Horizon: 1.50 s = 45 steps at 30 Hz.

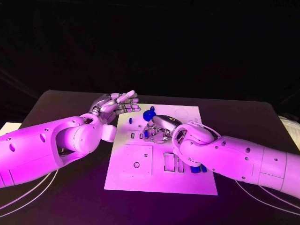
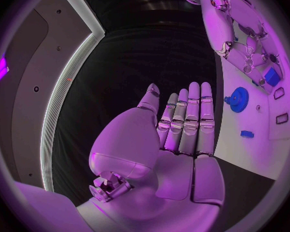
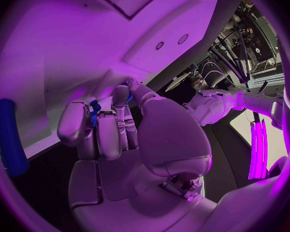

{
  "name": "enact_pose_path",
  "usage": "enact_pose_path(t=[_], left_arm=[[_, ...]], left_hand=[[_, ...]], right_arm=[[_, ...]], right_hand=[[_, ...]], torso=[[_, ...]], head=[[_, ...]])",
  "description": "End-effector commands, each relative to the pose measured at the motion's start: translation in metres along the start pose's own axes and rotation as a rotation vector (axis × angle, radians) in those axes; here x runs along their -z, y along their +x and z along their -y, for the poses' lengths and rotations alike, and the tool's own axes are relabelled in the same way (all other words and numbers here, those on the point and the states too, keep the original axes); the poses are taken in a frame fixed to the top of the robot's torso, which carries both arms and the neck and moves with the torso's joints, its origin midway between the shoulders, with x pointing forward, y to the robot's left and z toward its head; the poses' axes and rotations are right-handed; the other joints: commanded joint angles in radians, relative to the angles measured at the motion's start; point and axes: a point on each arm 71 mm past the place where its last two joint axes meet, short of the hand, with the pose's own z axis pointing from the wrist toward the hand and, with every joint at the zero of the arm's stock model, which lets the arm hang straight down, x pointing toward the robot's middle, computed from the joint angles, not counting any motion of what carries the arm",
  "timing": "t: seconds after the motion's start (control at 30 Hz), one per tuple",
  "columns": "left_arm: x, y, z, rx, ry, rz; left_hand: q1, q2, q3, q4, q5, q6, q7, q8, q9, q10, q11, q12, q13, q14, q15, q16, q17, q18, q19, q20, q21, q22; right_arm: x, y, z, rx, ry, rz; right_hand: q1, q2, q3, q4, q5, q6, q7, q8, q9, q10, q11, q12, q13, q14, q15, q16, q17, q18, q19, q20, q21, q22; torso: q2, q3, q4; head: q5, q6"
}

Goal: Assemble the parts on the task board

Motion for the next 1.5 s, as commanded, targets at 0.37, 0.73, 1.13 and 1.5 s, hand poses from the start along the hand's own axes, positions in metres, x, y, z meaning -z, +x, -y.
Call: enact_pose_path(t=[0.37, 0.73, 1.13, 1.5], left_arm=[[-0.001, 0.003, 0.001, 0.008, 0.006, -0.021], [-0.001, 0.002, 0.000, 0.007, 0.002, -0.021], [-0.002, -0.004, 0.000, -0.034, 0.000, -0.013], [-0.005, -0.015, -0.014, -0.275, -0.203, -0.076]], left_hand=[[0.002, 0.008, 0.002, -0.005, 0.000, -0.005, -0.002, -0.004, -0.001, -0.008, -0.001, 0.003, -0.002, 0.000, -0.001, -0.005, -0.002, 0.002, -0.005, -0.002, -0.003, -0.001], [0.003, 0.009, 0.002, -0.006, 0.000, -0.004, -0.002, -0.003, -0.001, -0.007, -0.001, 0.003, -0.002, 0.002, -0.001, -0.005, -0.003, 0.003, -0.004, -0.002, -0.003, -0.001], [-0.001, 0.012, -0.004, -0.016, 0.000, 0.008, -0.017, 0.002, -0.003, 0.029, -0.026, 0.021, -0.003, 0.160, -0.042, 0.112, 0.049, 0.006, 0.116, -0.042, 0.071, 0.030], [-0.044, 0.006, -0.038, 0.007, 0.003, 0.097, -0.090, 0.095, 0.042, 0.203, -0.109, 0.266, 0.169, 0.427, -0.128, 1.179, 0.902, -0.031, 0.381, -0.133, 0.537, 0.429]], right_arm=[[0.001, 0.003, 0.002, 0.005, 0.017, 0.018], [0.007, -0.003, -0.005, -0.032, -0.041, 0.109], [0.027, -0.028, -0.010, -0.086, -0.191, 0.137], [0.058, -0.087, 0.005, -0.239, -0.297, 0.007]], right_hand=[[-0.022, -0.025, -0.032, 0.013, 0.010, -0.043, 0.009, -0.022, -0.010, -0.052, 0.011, -0.079, -0.071, 0.035, 0.012, -0.029, -0.030, 0.011, -0.035, 0.005, -0.035, -0.053], [-0.033, -0.044, -0.067, 0.021, 0.027, -0.067, 0.013, -0.026, -0.019, -0.057, 0.016, -0.071, -0.075, 0.036, 0.016, -0.033, -0.029, 0.011, -0.035, 0.010, -0.040, -0.057], [-0.043, -0.051, -0.120, 0.037, 0.036, -0.076, 0.014, -0.019, -0.025, -0.009, 0.018, 0.049, 0.018, 0.045, 0.018, -0.014, 0.002, 0.005, -0.014, 0.012, -0.026, -0.026], [-0.006, -0.018, -0.149, 0.038, 0.015, -0.072, 0.014, -0.005, -0.027, -0.034, 0.018, 0.056, 0.020, 0.041, 0.019, -0.020, 0.001, 0.009, -0.026, 0.013, -0.037, -0.044]], torso=[[0.000, -0.0006, 0.0009], [0.000, -0.0002, 0.0008], [-0.002, 0.0007, -0.0007], [-0.012, 0.0049, -0.0031]], head=[[-0.004, 0.000], [-0.002, -0.001], [0.000, 0.001], [0.002, 0.003]])
